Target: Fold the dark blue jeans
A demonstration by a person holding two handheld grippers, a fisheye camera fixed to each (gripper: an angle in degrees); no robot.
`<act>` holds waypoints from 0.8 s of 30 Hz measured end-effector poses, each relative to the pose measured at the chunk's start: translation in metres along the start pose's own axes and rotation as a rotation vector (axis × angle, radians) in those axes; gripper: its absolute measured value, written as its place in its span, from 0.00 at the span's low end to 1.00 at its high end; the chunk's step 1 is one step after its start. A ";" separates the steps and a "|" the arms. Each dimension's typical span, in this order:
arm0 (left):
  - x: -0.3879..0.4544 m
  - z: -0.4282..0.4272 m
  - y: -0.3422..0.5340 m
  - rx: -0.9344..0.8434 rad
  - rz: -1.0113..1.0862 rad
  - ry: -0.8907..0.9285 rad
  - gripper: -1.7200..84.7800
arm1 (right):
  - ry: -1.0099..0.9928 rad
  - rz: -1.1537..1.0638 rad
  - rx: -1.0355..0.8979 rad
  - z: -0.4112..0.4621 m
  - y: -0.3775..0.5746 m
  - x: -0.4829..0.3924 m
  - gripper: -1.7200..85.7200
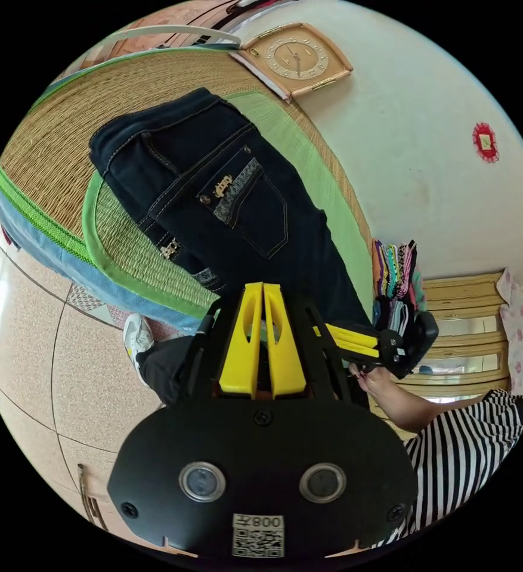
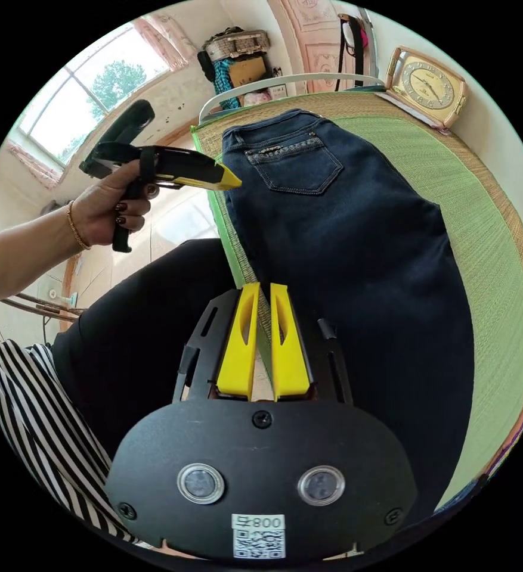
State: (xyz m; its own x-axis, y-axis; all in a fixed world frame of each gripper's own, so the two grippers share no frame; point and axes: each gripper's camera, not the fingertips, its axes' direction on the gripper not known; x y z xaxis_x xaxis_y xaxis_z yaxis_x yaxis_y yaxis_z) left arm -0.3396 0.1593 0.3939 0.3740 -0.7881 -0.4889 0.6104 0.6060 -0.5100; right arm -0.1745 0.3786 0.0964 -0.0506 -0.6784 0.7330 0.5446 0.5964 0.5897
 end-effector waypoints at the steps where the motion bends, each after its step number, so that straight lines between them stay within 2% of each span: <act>1: 0.001 0.007 0.001 -0.016 0.013 -0.028 0.02 | -0.017 0.016 0.002 -0.003 0.005 0.002 0.04; 4: 0.007 0.028 0.008 0.014 -0.015 0.002 0.02 | -0.092 0.118 0.031 -0.025 0.038 0.018 0.03; 6: 0.023 0.044 0.014 0.006 0.045 -0.078 0.02 | -0.073 0.210 0.098 -0.048 0.075 0.032 0.02; 11: 0.045 0.088 0.019 -0.024 0.076 -0.078 0.02 | -0.081 0.412 0.064 -0.050 0.144 0.065 0.02; 13: 0.064 0.102 0.019 -0.005 0.128 -0.054 0.02 | -0.162 0.482 0.093 -0.058 0.164 0.074 0.02; 16: 0.102 0.135 0.017 -0.021 0.257 -0.027 0.03 | -0.136 0.545 0.163 -0.080 0.202 0.079 0.02; 22: 0.201 0.254 0.009 -0.260 0.528 0.133 0.05 | -0.025 0.821 0.393 -0.156 0.343 0.101 0.03; 24: 0.254 0.318 0.012 -0.389 0.651 0.193 0.07 | 0.075 0.998 0.497 -0.190 0.424 0.107 0.05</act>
State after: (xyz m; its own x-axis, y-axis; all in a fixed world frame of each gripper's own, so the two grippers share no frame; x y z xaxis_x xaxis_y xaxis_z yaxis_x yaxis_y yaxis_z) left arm -0.0155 -0.0682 0.4885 0.4226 -0.2502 -0.8711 0.0085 0.9622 -0.2722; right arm 0.2101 0.4773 0.3597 0.2823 0.1858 0.9412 -0.0836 0.9821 -0.1689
